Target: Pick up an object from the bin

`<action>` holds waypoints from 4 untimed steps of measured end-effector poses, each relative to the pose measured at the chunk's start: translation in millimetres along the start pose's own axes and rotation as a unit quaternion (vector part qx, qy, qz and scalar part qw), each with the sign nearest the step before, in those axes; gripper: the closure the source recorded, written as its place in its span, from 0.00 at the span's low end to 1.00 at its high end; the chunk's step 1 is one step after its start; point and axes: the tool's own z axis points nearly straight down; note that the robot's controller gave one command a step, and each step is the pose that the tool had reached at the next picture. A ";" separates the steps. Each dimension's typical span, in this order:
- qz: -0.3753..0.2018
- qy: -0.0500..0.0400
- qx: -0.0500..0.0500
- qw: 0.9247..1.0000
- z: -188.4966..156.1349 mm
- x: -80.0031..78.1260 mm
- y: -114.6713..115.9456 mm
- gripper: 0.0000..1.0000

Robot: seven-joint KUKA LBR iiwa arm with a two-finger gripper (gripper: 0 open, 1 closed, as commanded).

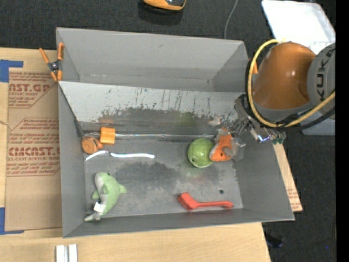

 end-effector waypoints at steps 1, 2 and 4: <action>-0.089 -0.016 0.014 0.996 41.6 -7.4 0.5 1.00; -0.086 0.000 -0.001 0.996 54.9 2.6 9.8 1.00; -0.121 0.002 -0.004 0.993 -76.3 6.8 6.6 1.00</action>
Offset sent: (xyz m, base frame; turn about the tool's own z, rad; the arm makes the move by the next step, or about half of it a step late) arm -0.0074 -0.0005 -0.0834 -0.2796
